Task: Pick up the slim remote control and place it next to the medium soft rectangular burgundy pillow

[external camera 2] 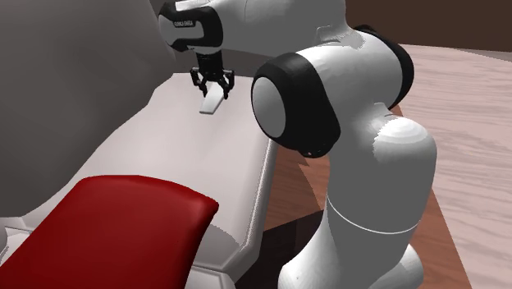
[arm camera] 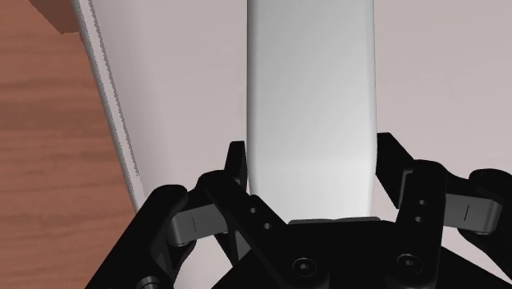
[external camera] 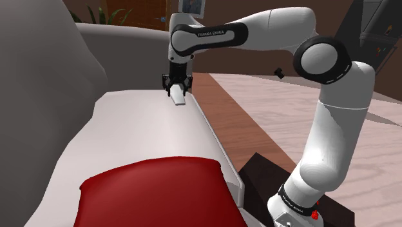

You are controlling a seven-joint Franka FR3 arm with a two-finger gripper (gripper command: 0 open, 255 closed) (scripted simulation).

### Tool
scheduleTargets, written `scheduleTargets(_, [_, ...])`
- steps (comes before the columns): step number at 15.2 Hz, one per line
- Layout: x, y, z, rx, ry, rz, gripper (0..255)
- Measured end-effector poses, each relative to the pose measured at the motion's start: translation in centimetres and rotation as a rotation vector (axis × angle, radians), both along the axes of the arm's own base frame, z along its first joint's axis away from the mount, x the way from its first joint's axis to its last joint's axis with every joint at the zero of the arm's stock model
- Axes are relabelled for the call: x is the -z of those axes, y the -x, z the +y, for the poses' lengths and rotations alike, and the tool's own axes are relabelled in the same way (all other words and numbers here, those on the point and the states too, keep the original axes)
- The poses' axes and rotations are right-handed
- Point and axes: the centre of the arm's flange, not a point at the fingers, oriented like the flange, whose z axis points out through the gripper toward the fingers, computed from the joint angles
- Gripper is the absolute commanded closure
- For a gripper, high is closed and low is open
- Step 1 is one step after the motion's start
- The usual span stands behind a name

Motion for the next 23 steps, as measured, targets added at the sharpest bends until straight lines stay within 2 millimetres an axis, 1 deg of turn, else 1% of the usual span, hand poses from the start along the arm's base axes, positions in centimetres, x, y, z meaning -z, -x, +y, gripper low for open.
scheduleTargets(4, [-1.8,0.0,0.1,0.0,0.0,0.0,255])
scheduleTargets(6, [-2.1,1.3,1.1,0.0,0.0,0.0,255])
scheduleTargets(8, [-2.1,2.8,2.8,-0.001,0.0,0.001,255])
scheduleTargets(10, [-2.3,4.9,4.5,-0.001,-0.001,0.0,255])
scheduleTargets(15, [-1.9,9.9,8.5,-0.001,0.0,0.0,255])
scheduleTargets(17, [-2.3,11.8,10.6,-0.001,-0.001,0.0,255])
scheduleTargets(18, [-2.3,13.1,11.6,-0.001,0.0,0.0,255])
scheduleTargets(21, [-2.1,15.7,13.9,-0.001,0.0,0.0,255])
scheduleTargets(23, [-2.2,17.9,15.8,-0.001,0.0,0.0,255])
